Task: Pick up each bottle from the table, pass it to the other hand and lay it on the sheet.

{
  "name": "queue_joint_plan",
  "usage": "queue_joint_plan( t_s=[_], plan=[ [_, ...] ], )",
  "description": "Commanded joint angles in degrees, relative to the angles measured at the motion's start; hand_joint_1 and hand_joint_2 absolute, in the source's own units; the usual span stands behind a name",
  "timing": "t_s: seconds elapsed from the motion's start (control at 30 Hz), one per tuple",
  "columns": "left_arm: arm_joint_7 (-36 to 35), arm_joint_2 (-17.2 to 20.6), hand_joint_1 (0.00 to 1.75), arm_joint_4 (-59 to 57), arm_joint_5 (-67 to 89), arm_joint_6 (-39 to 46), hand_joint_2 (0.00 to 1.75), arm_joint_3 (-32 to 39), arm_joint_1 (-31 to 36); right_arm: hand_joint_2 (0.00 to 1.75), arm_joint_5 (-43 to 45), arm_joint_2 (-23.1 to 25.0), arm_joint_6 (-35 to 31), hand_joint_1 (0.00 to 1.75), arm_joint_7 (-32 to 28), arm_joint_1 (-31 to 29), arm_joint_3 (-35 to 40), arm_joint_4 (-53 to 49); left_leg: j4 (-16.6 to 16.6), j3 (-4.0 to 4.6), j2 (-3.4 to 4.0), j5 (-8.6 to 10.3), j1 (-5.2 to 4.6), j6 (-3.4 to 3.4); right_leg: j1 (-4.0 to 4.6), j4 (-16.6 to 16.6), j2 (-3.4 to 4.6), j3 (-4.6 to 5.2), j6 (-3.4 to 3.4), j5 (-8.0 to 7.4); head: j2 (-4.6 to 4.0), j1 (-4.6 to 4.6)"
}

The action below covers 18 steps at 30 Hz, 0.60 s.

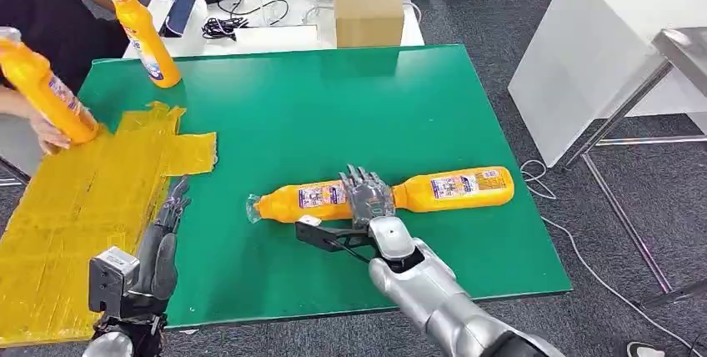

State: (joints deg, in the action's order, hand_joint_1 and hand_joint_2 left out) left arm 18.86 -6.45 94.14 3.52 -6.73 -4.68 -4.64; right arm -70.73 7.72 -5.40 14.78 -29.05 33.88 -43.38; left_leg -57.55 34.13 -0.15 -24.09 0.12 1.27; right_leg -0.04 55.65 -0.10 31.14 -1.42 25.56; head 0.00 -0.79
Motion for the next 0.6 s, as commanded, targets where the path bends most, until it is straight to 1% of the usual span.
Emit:
queue_joint_plan(
  t_s=[0.03,0.17,0.23,0.27,0.3,0.6],
  plan=[
    [-0.4,0.3,0.0,-2.5,-1.5,-0.1,0.0,-0.5,1.3,1.75,-1.2,2.3,1.1,0.0,0.4,-5.3,4.8,14.6,0.0,-0.15,0.0,-0.04,0.01,-0.06,0.01,0.0,0.0,-0.16,-0.01,0.03,0.0,0.0],
    [-0.5,0.2,0.0,-2.9,-2.1,-0.2,0.0,-0.9,1.4,1.75,-1.9,2.8,2.1,0.0,0.6,-6.2,5.5,16.9,0.0,-0.13,0.02,0.0,0.0,-0.04,0.0,0.0,0.03,-0.1,0.0,0.0,0.0,0.0],
    [-0.6,0.3,0.0,-3.2,-2.7,-0.4,0.0,-1.1,1.5,1.75,-2.0,3.1,3.9,0.0,0.3,-6.9,6.1,18.5,0.0,-0.18,-0.01,0.01,0.0,-0.05,0.0,-0.1,-0.01,-0.14,0.0,-0.01,0.0,0.0],
    [-0.6,0.3,0.0,-3.2,-2.9,-0.4,0.0,-1.1,1.4,1.75,-1.9,3.2,4.2,1.62,-0.2,-6.8,6.2,18.8,0.1,-0.21,-0.02,0.03,0.02,-0.08,0.01,-0.1,-0.02,-0.17,0.01,-0.02,0.0,0.0],
    [-0.5,0.3,0.0,-3.2,-3.2,-0.2,0.0,-0.9,1.3,1.75,-1.7,3.3,4.9,1.75,-0.3,-6.8,6.2,19.2,0.1,-0.23,-0.01,0.02,0.01,-0.05,0.0,-0.1,-0.02,-0.18,0.0,-0.01,0.0,0.0],
    [-0.5,0.1,0.0,-3.2,-3.9,0.0,0.0,-0.2,0.9,1.75,0.9,3.7,7.2,1.75,-0.5,-6.2,4.7,19.6,0.1,-0.39,-0.02,0.07,0.04,-0.12,0.03,-0.1,-0.04,-0.35,0.12,-0.11,0.0,0.0]
  ],
)
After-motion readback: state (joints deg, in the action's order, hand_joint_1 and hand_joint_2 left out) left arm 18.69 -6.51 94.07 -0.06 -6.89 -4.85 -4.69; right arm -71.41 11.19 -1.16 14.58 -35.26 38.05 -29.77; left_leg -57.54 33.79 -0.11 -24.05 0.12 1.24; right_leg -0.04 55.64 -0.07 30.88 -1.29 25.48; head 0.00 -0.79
